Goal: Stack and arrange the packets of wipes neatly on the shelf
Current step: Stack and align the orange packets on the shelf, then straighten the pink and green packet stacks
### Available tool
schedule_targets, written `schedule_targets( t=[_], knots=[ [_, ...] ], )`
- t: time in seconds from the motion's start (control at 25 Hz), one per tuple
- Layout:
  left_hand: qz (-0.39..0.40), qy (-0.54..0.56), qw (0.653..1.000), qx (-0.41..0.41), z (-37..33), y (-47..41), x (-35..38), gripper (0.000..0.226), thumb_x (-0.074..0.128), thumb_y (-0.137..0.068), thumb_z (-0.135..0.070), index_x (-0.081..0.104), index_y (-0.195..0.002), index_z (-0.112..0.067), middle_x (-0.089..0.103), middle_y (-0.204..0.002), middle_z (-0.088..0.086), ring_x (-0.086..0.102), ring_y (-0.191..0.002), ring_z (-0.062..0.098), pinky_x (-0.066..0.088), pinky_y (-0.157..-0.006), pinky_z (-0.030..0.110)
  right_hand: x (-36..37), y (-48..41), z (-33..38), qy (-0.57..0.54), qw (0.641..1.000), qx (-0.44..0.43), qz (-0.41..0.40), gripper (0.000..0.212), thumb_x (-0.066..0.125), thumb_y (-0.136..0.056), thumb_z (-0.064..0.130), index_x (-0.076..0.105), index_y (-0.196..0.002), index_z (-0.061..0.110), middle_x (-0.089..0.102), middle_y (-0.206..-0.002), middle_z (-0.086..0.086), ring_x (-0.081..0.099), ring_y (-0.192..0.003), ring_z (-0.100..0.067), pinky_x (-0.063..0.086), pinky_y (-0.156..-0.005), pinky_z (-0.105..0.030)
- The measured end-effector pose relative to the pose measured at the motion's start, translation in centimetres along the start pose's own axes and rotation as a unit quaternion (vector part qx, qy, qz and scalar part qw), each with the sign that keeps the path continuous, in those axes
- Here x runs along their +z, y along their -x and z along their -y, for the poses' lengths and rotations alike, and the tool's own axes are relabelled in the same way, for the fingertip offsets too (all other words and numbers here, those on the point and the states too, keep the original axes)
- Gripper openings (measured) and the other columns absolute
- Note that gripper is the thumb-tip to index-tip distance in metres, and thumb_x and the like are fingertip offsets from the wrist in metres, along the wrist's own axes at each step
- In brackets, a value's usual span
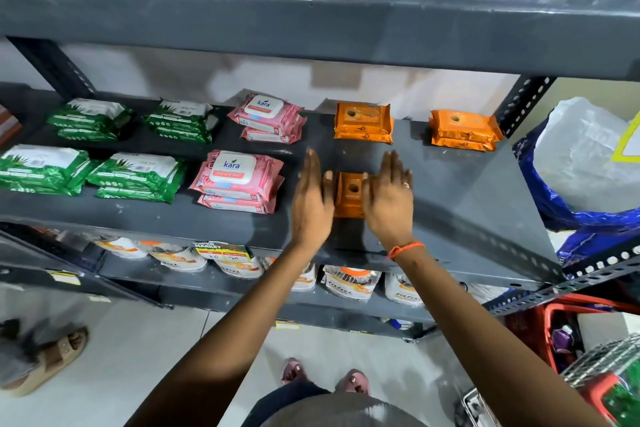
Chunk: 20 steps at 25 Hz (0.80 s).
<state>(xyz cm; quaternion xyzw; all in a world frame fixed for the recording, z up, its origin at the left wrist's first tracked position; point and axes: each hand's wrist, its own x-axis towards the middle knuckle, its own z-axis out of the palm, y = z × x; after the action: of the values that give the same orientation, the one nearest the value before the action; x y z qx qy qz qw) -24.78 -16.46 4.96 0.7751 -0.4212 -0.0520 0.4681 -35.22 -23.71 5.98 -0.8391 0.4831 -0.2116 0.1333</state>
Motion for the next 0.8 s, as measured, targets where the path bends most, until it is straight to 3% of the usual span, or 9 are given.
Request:
schedule_targets(
  t=[0.08,0.16,0.28,0.32,0.4,0.44,0.52,0.64,0.8],
  knots=[
    [-0.093,-0.064,0.992,0.060,0.9,-1.2,-3.3,0.049,0.039,-0.097,-0.024,0.030,-0.140,-0.004,0.038,-0.146,0.018,0.038,-0.134,0.028,0.027,-0.110,0.032,0.4,-0.2,3.2,-0.062,0.995,-0.048,0.056,0.059,0.038,-0.098,0.030,0.022,-0.146,0.001,0.029,-0.154,-0.020,0.036,-0.139,-0.032,0.027,-0.117,-0.040],
    [-0.176,-0.103,0.978,0.032,3.0,-2.5,-7.0,0.049,0.040,-0.096,-0.026,0.034,-0.138,-0.001,0.043,-0.143,0.020,0.043,-0.131,0.031,0.023,-0.113,0.033,1.4,-0.3,6.6,-0.166,0.973,-0.028,0.158,0.058,0.039,-0.098,0.034,0.027,-0.145,0.003,0.034,-0.152,-0.018,0.038,-0.137,-0.031,0.031,-0.114,-0.036],
    [-0.242,-0.044,0.962,-0.118,7.9,-3.8,-12.1,0.057,0.044,-0.093,-0.036,0.038,-0.135,0.001,0.048,-0.138,0.023,0.045,-0.128,0.034,0.026,-0.111,0.033,3.2,-0.1,11.6,-0.402,0.874,0.114,0.250,0.051,0.047,-0.095,0.037,0.046,-0.134,0.005,0.049,-0.143,-0.014,0.044,-0.133,-0.028,0.034,-0.105,-0.028],
    [-0.234,0.017,0.956,-0.178,9.5,-4.1,-13.1,0.057,0.045,-0.091,-0.039,0.042,-0.132,0.000,0.051,-0.135,0.023,0.047,-0.126,0.035,0.033,-0.106,0.034,4.0,-0.1,13.0,-0.463,0.837,0.166,0.241,0.046,0.049,-0.094,0.036,0.053,-0.128,0.007,0.055,-0.136,-0.014,0.049,-0.129,-0.028,0.037,-0.097,-0.024],
    [-0.168,0.187,0.921,-0.298,11.4,-4.4,-13.8,0.043,0.050,-0.089,-0.042,0.057,-0.115,-0.009,0.061,-0.121,0.016,0.055,-0.117,0.033,0.042,-0.096,0.033,5.5,0.1,14.9,-0.513,0.798,0.233,0.214,0.045,0.049,-0.094,0.037,0.053,-0.129,0.009,0.057,-0.135,-0.013,0.051,-0.126,-0.029,0.039,-0.089,-0.017],
    [-0.125,0.265,0.891,-0.346,11.9,-4.6,-13.7,0.034,0.052,-0.088,-0.045,0.061,-0.104,-0.016,0.064,-0.115,0.012,0.058,-0.112,0.030,0.045,-0.094,0.033,6.2,0.2,15.7,-0.518,0.793,0.247,0.203,0.048,0.047,-0.094,0.037,0.047,-0.135,0.011,0.053,-0.140,-0.011,0.049,-0.129,-0.028,0.039,-0.096,-0.019],
    [-0.066,0.312,0.860,-0.398,12.2,-4.8,-13.6,0.036,0.054,-0.086,-0.046,0.064,-0.102,-0.016,0.065,-0.117,0.012,0.060,-0.109,0.028,0.048,-0.095,0.037,7.6,0.4,16.7,-0.515,0.801,0.252,0.170,0.053,0.046,-0.095,0.036,0.037,-0.143,0.014,0.045,-0.147,-0.007,0.044,-0.133,-0.027,0.034,-0.112,-0.031],
    [-0.049,0.261,0.881,-0.390,12.9,-5.1,-13.1,0.047,0.054,-0.088,-0.040,0.059,-0.114,-0.001,0.062,-0.121,0.017,0.058,-0.110,0.033,0.047,-0.093,0.038,8.6,0.5,17.1,-0.501,0.817,0.259,0.117,0.052,0.045,-0.096,0.034,0.035,-0.144,0.016,0.045,-0.147,-0.008,0.044,-0.133,-0.027,0.034,-0.113,-0.036],
    [-0.037,0.236,0.900,-0.365,12.5,-4.7,-12.4,0.045,0.050,-0.091,-0.034,0.054,-0.116,0.002,0.059,-0.120,0.023,0.055,-0.110,0.035,0.038,-0.080,0.031,8.7,0.6,16.5,-0.477,0.825,0.285,0.106,0.055,0.043,-0.094,0.046,0.036,-0.143,0.021,0.047,-0.146,-0.007,0.045,-0.132,-0.028,0.035,-0.103,-0.030]
  ],
)
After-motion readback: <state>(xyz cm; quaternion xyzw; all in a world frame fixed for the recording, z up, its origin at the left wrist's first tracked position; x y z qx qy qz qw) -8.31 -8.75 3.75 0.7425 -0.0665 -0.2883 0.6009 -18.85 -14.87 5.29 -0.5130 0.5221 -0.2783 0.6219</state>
